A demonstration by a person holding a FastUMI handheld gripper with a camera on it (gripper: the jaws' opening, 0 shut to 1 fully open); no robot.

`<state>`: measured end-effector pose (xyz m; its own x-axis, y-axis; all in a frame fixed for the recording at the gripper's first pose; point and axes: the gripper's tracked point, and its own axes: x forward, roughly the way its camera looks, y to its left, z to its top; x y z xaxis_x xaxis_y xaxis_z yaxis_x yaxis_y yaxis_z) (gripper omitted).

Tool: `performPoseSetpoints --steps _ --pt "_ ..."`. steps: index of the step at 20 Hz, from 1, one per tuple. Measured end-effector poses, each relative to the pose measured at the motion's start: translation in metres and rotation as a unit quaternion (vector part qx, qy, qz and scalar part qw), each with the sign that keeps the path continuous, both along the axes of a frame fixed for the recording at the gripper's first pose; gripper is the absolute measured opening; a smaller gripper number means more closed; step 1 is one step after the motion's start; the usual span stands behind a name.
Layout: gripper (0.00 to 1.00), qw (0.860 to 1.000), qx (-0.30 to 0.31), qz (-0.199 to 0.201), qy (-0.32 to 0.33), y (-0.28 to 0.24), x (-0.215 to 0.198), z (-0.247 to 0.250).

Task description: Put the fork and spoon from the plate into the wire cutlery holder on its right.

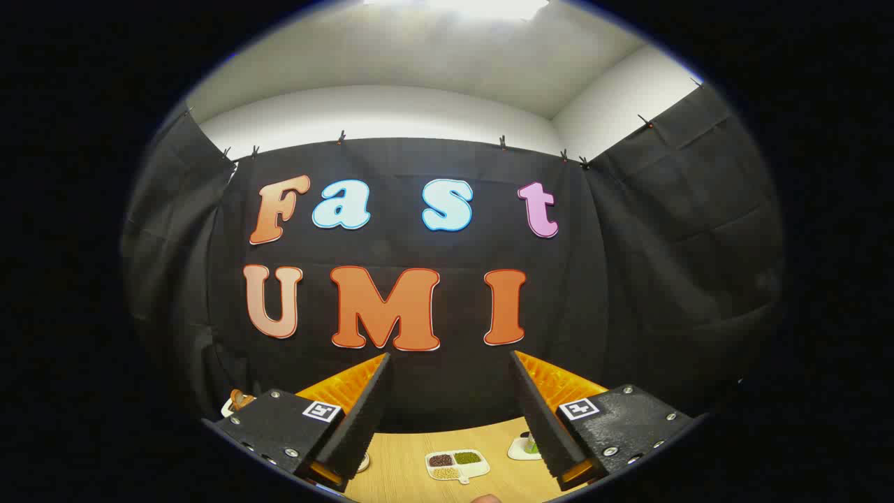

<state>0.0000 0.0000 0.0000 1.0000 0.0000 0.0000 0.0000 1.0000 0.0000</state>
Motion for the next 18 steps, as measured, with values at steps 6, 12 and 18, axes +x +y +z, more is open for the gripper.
performPoseSetpoints --steps 6,12,18 --pt "0.97 1.0 0.004 -0.002 -0.001 0.002 0.001 0.005" --pt "0.97 1.0 0.007 -0.005 -0.002 0.005 -0.001 0.008" --pt "0.97 1.0 -0.001 0.009 0.018 0.023 -0.009 -0.007"
